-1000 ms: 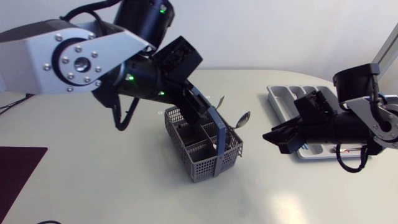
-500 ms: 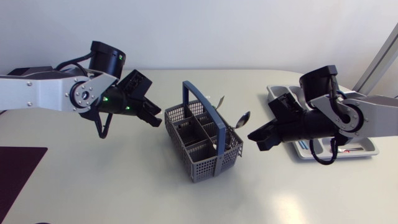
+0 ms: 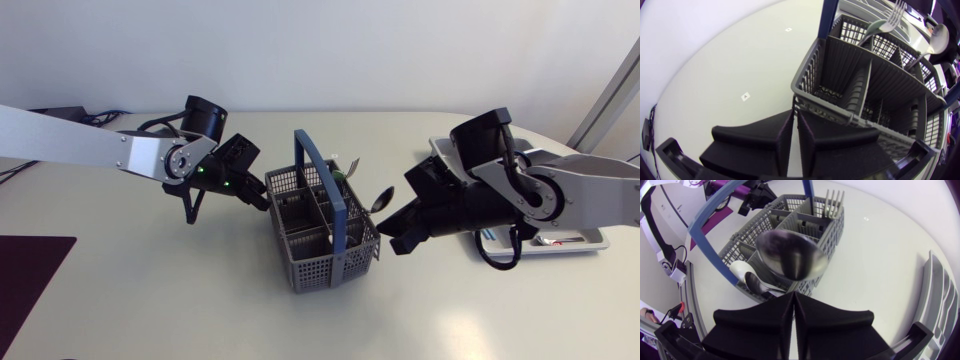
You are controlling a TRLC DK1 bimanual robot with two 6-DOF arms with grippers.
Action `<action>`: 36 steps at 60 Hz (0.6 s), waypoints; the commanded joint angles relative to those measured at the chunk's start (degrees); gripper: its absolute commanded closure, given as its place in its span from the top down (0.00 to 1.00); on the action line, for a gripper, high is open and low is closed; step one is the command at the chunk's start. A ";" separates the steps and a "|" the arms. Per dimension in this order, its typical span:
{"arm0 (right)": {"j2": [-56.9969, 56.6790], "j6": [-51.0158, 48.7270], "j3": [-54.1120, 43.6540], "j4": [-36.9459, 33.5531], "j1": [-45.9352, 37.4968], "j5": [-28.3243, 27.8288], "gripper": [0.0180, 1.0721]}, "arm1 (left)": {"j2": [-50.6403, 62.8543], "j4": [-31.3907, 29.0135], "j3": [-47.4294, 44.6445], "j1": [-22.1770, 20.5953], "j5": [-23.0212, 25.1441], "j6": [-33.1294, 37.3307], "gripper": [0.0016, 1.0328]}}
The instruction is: Sort the cutlery from the basket into the organizer compartments.
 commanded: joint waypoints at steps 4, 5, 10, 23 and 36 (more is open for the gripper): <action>-1.73 2.05 -0.99 -0.75 4.69 -0.74 0.05 | 3.20 1.10 4.25 -0.79 1.63 -0.73 0.08; -1.73 2.05 -0.99 -0.75 5.30 -0.74 0.05 | 3.64 1.02 4.69 -0.96 1.63 -0.91 0.08; -1.37 1.78 -1.16 -1.19 7.33 -0.92 0.05 | 4.69 1.02 6.45 -1.58 2.69 -1.17 0.08; -2.43 0.64 -2.92 -2.25 10.31 -0.83 0.05 | 6.10 0.49 8.21 -3.86 3.13 -1.08 0.08; -9.46 -0.94 -4.41 -5.50 9.52 2.16 0.23 | -1.90 -3.47 4.61 -1.93 3.13 2.26 0.16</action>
